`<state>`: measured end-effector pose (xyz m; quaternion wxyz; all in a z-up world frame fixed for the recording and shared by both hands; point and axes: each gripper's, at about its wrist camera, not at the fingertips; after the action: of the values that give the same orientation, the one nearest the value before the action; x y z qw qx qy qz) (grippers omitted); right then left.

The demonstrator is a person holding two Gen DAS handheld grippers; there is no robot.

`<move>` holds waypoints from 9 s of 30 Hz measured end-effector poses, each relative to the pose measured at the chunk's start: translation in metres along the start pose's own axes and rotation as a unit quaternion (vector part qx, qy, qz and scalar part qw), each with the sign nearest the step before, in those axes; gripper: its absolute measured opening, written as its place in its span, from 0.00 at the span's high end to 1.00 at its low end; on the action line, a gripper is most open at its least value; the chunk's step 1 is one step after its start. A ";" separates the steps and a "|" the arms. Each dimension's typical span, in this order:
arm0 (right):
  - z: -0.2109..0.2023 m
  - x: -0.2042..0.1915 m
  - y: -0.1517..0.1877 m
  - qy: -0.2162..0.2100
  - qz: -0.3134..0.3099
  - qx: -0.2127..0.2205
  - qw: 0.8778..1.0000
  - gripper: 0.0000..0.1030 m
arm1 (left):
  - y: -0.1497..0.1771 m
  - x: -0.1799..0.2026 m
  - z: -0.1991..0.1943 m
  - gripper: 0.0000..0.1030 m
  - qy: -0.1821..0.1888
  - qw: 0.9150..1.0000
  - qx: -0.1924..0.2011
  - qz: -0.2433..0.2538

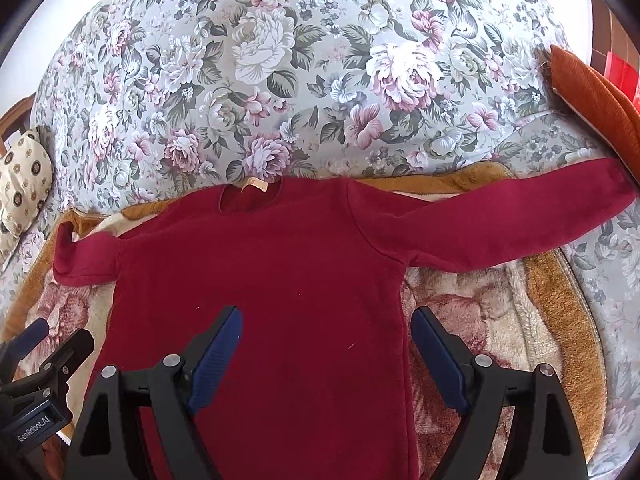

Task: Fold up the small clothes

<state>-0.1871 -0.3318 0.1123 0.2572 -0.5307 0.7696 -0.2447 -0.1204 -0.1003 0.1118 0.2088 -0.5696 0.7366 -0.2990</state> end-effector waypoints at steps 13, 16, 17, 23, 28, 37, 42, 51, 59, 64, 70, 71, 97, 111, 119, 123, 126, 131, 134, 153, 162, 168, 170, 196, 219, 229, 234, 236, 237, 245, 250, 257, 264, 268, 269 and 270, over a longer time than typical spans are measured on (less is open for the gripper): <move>0.010 -0.010 0.002 -0.001 -0.011 -0.005 1.000 0.17 | 0.002 -0.005 0.011 0.05 -0.011 1.000 -0.003 -0.008; 0.013 -0.013 0.002 -0.001 -0.013 -0.009 1.000 0.17 | 0.003 -0.007 0.014 0.05 -0.012 1.000 -0.005 -0.010; 0.014 -0.014 0.002 -0.001 -0.014 -0.011 1.000 0.17 | 0.003 -0.007 0.015 0.05 -0.012 1.000 -0.006 -0.010; 0.018 -0.016 0.005 -0.002 -0.016 -0.016 1.000 0.17 | 0.004 -0.008 0.018 0.05 -0.012 1.000 -0.008 -0.011; 0.020 -0.018 0.004 -0.004 -0.018 -0.018 1.000 0.17 | 0.004 -0.008 0.020 0.05 -0.011 1.000 -0.011 -0.012; 0.029 -0.026 0.005 -0.006 -0.023 -0.023 0.999 0.17 | 0.004 -0.011 0.027 0.05 -0.014 1.000 -0.017 -0.015; 0.036 -0.034 0.005 -0.011 -0.031 -0.028 0.999 0.17 | 0.004 -0.014 0.031 0.05 -0.016 1.000 -0.020 -0.016; 0.044 -0.049 0.003 -0.018 -0.041 -0.031 0.999 0.17 | 0.002 -0.020 0.037 0.05 -0.019 0.999 -0.023 -0.021; 0.051 -0.054 0.003 -0.022 -0.039 -0.039 0.998 0.17 | 0.000 -0.025 0.040 0.05 -0.016 0.999 -0.025 -0.025; 0.057 -0.068 0.000 -0.032 -0.050 -0.040 0.997 0.17 | -0.006 -0.054 0.040 0.05 0.001 0.998 -0.026 -0.059; 0.072 -0.108 -0.007 -0.067 -0.077 -0.048 0.994 0.19 | -0.015 -0.114 0.044 0.05 -0.042 0.994 -0.022 -0.097; 0.075 -0.117 -0.008 -0.074 -0.085 -0.050 0.992 0.19 | -0.016 -0.125 0.046 0.05 -0.051 0.993 -0.021 -0.101; 0.142 -0.203 -0.031 -0.140 -0.136 -0.073 0.978 0.27 | -0.045 -0.351 0.136 0.05 -0.040 0.922 0.003 -0.385; 0.136 -0.196 -0.030 -0.154 -0.118 -0.077 0.978 0.27 | -0.055 -0.341 0.152 0.90 0.007 0.928 0.013 -0.372; 0.121 -0.168 -0.040 -0.142 -0.090 -0.062 0.984 0.27 | -0.100 -0.287 0.071 0.91 0.055 0.948 0.092 -0.299; 0.108 -0.139 -0.048 -0.130 -0.066 -0.050 0.988 0.27 | -0.126 -0.221 0.036 0.91 0.113 0.957 0.119 -0.237; 0.100 -0.114 -0.054 -0.117 -0.052 -0.043 0.991 0.27 | -0.142 -0.165 0.031 0.91 0.158 0.961 0.114 -0.198; 0.089 -0.058 -0.060 -0.089 -0.012 -0.029 0.996 0.27 | -0.138 -0.064 0.061 0.91 0.191 0.970 0.077 -0.129; 0.088 -0.025 -0.063 -0.070 0.013 -0.028 0.997 0.27 | -0.116 -0.004 0.096 0.91 0.211 0.972 0.033 -0.097; 0.098 0.010 -0.059 -0.083 0.060 -0.027 0.994 0.27 | -0.060 -0.008 0.065 0.29 0.130 0.988 0.041 -0.066; 0.166 -0.119 -0.070 -0.001 -0.144 -0.053 0.988 0.33 | -0.034 -0.043 0.103 0.29 0.036 0.994 0.028 -0.101; 0.149 -0.076 -0.070 -0.085 -0.070 -0.059 0.992 0.88 | -0.027 -0.053 0.116 0.29 0.044 0.992 0.009 -0.115; 0.123 -0.054 -0.063 -0.089 -0.062 -0.043 0.993 0.88 | -0.027 -0.057 0.118 0.29 0.050 0.991 0.004 -0.126; 0.203 -0.096 -0.075 -0.040 -0.050 -0.085 0.994 0.74 | -0.027 -0.052 0.124 0.29 0.042 0.993 -0.001 -0.112; 0.078 0.072 -0.007 -0.150 0.076 -0.063 0.984 0.53 | -0.024 -0.060 0.116 0.29 0.064 0.988 0.011 -0.143; 0.119 0.037 -0.036 -0.080 -0.015 -0.057 0.995 0.94 | -0.027 -0.071 0.119 0.29 0.063 0.986 0.009 -0.153; 0.075 0.034 -0.077 -0.077 -0.043 0.033 0.996 0.97 | -0.029 -0.088 0.109 0.29 0.052 0.980 0.040 -0.186; 0.060 0.037 -0.098 -0.056 -0.048 0.077 0.994 0.97 | -0.029 -0.092 0.107 0.29 0.043 0.979 0.047 -0.193; 0.056 0.039 -0.107 -0.040 -0.051 0.092 0.994 0.97 | -0.029 -0.094 0.107 0.29 0.040 0.979 0.046 -0.197; 0.141 0.065 -0.094 0.049 -0.038 0.009 0.998 0.97 | -0.029 -0.093 0.122 0.29 0.032 0.981 0.014 -0.190; 0.143 0.076 -0.080 0.033 -0.012 -0.014 0.999 0.81 | -0.028 -0.100 0.116 0.29 0.009 0.984 -0.012 -0.175; 0.114 -0.033 -0.116 -0.218 -0.041 -0.005 0.975 0.64 | -0.025 -0.096 0.115 0.29 0.040 0.986 -0.056 -0.153; 0.172 -0.200 -0.130 -0.315 -0.154 -0.053 0.935 0.58 | -0.016 -0.089 0.128 0.29 0.002 0.990 -0.074 -0.122; 0.212 -0.241 -0.128 -0.282 -0.222 -0.095 0.929 0.66 | -0.015 -0.086 0.130 0.29 -0.006 0.992 -0.070 -0.105; 0.214 -0.246 -0.126 -0.279 -0.237 -0.092 0.926 0.77 | -0.014 -0.086 0.129 0.29 -0.007 0.992 -0.067 -0.104; 0.211 -0.250 -0.127 -0.264 -0.253 -0.073 0.928 0.90 | -0.013 -0.085 0.129 0.29 -0.010 0.992 -0.065 -0.104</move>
<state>0.1150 -0.1586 0.0711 0.3419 -0.7703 0.5298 -0.0959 -0.0049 -0.0465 0.0226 0.1468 -0.6585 0.6889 -0.2652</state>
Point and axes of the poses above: each gripper's, at about its wrist camera, not at the fingertips, and z roughly the way its jaws point, x to its right, y to its underside, and after that the axes turned 2 degrees about x, right-handed
